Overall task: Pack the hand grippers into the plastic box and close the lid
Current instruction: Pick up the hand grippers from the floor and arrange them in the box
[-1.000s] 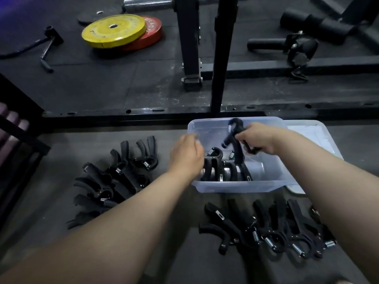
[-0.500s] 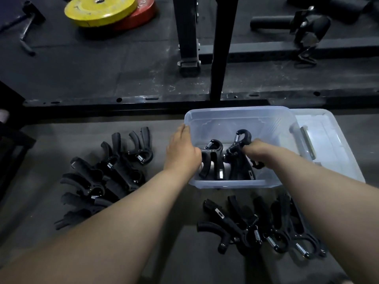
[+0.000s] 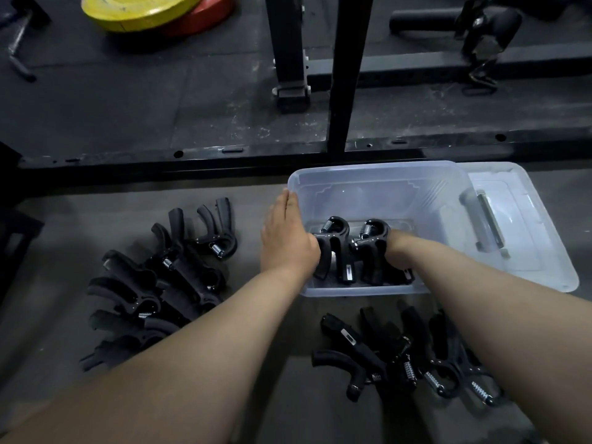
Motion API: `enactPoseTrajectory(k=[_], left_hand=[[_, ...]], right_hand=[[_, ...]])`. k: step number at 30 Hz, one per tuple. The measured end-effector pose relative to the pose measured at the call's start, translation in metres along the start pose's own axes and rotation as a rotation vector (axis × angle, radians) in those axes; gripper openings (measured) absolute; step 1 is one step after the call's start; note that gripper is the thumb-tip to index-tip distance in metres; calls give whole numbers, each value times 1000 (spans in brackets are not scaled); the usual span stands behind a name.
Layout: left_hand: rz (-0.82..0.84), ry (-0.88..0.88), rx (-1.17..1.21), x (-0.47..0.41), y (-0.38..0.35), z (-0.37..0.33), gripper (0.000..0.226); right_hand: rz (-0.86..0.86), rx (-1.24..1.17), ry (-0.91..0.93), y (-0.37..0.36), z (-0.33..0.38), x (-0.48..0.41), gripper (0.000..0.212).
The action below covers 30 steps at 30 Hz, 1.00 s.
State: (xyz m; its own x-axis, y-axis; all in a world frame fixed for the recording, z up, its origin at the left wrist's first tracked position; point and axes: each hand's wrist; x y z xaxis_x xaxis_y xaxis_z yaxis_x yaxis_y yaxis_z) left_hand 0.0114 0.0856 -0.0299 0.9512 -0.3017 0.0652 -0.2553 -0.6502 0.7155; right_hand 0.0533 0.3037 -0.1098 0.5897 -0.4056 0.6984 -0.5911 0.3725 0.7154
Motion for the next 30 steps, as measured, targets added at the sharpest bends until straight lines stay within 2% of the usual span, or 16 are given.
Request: enactPoseTrajectory(k=[5,9,12,19,22,24,26,30], left_hand=[[-1,-4,13,1,0,0,76],[-2,-10,12,1,1,0,76],[1,-9,15,1,1,0,76],[21,15,30,2,1,-1,77],[67,32,44,5,4,-1,78],[102,39,54,8,6,1,74],[100,33,76,12,9,5,67],[-19,91,127,26,17,23,56]], right_hand=[[-18,-54,-29,-13,-6,-34,43],[-72,21,15,5,9,6,32],[-62,41,-52,5,9,3,36],[-74,88,-25,7,8,12,36],[-202,140,-51,17,19,27,53],[-250,49,26,26,34,38,47],[-294,-149,150,32,54,49,42],[-475,-393,405,37,109,86,33]])
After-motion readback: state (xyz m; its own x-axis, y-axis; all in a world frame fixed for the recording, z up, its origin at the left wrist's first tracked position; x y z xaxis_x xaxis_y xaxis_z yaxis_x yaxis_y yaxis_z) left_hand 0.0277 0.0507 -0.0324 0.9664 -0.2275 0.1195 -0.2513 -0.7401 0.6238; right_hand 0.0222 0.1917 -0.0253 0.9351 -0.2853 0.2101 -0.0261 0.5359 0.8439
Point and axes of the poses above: each hand's wrist, its own x-axis away from the middle knuckle, its own y-axis out of the back of the hand, z = x × y, and after that the axes turned 12 degrees about x, right-handed
